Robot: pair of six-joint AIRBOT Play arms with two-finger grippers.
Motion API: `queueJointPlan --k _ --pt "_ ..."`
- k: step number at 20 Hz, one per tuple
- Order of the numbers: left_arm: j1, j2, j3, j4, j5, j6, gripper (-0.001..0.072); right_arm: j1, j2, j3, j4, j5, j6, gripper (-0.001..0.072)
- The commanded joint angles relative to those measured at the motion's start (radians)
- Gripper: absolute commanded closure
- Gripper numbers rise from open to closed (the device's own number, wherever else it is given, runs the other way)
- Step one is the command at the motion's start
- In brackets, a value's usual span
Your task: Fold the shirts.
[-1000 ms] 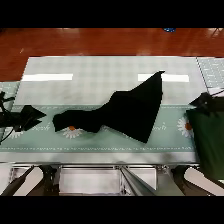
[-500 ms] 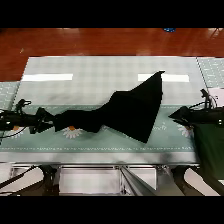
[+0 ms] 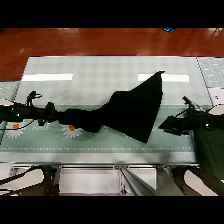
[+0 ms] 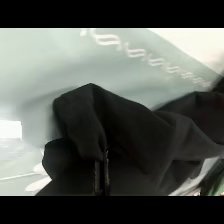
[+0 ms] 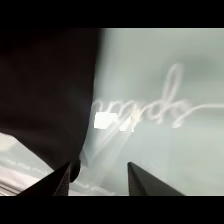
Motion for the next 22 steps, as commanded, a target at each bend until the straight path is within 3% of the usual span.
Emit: queueJointPlan --k 1,5,9,10,11,12,13,16,20,22 --pt "-0.009 -0.002 0.020 -0.004 -0.017 0.014 0.0688 0.140 -0.004 -0.032 0.000 -0.055 0.062 0.0304" --pt "-0.009 -0.002 0.020 -0.004 -0.018 0.015 0.0688 0.274 -0.084 -0.032 0.051 -0.126 0.092 0.0304" --pt "-0.009 -0.002 0.020 -0.004 -0.018 0.018 0.0688 0.349 -0.172 -0.021 0.257 -0.255 0.034 0.0305" --pt "-0.009 -0.002 0.020 -0.004 -0.018 0.018 0.0687 0.364 -0.188 0.002 0.295 -0.277 0.021 0.0338" --pt "-0.009 -0.002 0.021 -0.006 -0.017 0.018 0.0687 0.376 -0.202 0.034 0.323 -0.285 -0.006 0.0457" --pt "-0.009 -0.002 0.025 -0.019 -0.018 0.018 0.0688 0.387 -0.210 0.075 0.351 -0.285 -0.052 0.0622" --pt "-0.009 0.000 0.038 -0.047 -0.024 0.018 0.0688 0.386 -0.214 0.129 0.389 -0.264 -0.108 0.0693" --pt "-0.006 0.037 0.152 -0.204 -0.055 0.044 0.0688 0.338 -0.211 0.394 0.348 -0.129 -0.113 0.0693" --pt "-0.006 0.144 0.482 -0.431 -0.019 0.066 0.0688 0.240 -0.202 0.956 0.211 0.001 -0.003 0.0693" --pt "-0.006 0.194 0.682 -0.452 0.038 0.066 0.0688 0.205 -0.202 1.258 0.128 0.032 0.047 0.0693"
